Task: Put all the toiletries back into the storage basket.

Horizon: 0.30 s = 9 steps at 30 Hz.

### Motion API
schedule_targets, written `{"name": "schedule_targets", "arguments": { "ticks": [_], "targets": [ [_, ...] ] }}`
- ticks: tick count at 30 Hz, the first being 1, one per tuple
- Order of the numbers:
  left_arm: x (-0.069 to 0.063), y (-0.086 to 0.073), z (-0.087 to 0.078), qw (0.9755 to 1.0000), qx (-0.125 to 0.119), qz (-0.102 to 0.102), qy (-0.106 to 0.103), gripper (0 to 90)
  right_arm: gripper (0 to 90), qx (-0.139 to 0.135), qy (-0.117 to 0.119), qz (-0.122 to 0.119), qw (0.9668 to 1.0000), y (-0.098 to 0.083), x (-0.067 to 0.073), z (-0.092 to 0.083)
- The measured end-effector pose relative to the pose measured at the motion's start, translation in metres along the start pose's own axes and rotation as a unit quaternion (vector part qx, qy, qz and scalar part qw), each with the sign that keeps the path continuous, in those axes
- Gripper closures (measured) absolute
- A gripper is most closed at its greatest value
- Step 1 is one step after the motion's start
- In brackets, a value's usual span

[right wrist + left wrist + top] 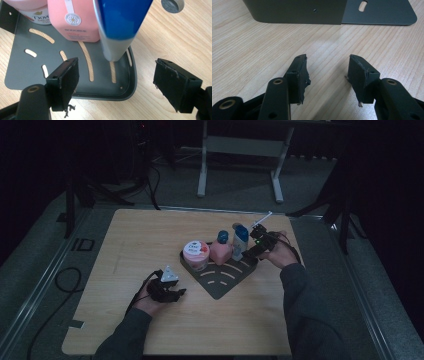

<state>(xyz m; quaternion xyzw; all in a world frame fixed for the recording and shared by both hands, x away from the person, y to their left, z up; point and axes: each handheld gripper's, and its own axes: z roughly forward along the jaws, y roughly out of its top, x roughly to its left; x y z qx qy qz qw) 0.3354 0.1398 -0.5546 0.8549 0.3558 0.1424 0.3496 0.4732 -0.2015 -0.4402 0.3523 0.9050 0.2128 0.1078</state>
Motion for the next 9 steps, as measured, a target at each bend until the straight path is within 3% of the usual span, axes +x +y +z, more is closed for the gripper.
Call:
{"name": "schedule_targets", "arguments": {
  "ticks": [9],
  "targets": [
    [0.001,0.000,0.000,1.0000,0.000,0.000,-0.002,49.5,21.7,-0.012,-0.001,0.019,0.9997,-0.026,-0.003,0.003]
  ]
}}
